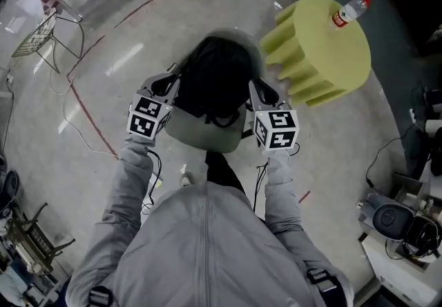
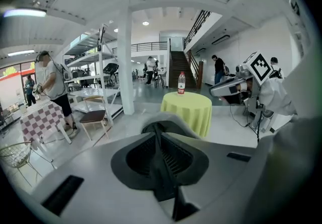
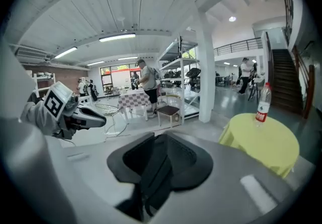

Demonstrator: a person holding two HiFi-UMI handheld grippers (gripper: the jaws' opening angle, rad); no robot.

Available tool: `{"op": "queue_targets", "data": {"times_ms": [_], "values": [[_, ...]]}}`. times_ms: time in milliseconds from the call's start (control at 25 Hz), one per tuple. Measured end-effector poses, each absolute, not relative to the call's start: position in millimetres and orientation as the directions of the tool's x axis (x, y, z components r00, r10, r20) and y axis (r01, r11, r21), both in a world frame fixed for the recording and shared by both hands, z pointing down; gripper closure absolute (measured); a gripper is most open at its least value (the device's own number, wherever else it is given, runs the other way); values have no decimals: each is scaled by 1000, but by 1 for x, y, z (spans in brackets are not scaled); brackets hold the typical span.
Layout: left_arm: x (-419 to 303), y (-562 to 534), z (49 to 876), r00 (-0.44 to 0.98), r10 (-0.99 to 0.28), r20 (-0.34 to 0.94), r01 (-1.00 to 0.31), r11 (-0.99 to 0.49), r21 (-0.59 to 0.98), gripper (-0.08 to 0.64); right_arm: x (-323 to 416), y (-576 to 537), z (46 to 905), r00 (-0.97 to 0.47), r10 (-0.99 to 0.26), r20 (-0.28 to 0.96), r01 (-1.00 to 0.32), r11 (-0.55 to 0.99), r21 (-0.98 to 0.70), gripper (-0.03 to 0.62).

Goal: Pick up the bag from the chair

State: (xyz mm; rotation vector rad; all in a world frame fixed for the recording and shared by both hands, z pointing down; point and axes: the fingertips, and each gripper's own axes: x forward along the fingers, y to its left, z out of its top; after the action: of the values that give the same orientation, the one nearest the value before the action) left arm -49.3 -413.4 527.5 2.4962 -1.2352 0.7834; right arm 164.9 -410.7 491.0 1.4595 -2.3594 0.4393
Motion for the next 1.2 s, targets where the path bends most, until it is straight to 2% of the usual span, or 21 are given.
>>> {"op": "queue_targets", "data": {"times_ms": [40, 160, 480, 680, 1000, 1200], "values": [[-49, -423, 539, 492, -645, 585, -795, -607, 0, 517, 164, -419, 502, -442, -777, 449, -890, 442, -112, 479], [-43, -448, 572, 488, -599, 635, -798, -601, 46, 488, 168, -443, 534, -470, -740, 482, -878, 450, -165, 466], [-29, -492, 663, 479, -489, 728, -808, -570, 149, 384, 183, -497, 643, -474, -602, 643, -868, 443, -226, 362], [-34, -493, 718, 445, -433, 784, -834, -520, 186, 333, 192, -501, 703, -439, -529, 726, -883, 403, -240, 344], [-32, -489, 766, 464, -382, 799, -829, -505, 240, 319, 193, -490, 770, -450, -408, 794, -871, 398, -289, 325], [-19, -492, 785, 464, -352, 813, -818, -522, 241, 322, 190, -494, 784, -483, -425, 765, -866, 360, -347, 333]]}}
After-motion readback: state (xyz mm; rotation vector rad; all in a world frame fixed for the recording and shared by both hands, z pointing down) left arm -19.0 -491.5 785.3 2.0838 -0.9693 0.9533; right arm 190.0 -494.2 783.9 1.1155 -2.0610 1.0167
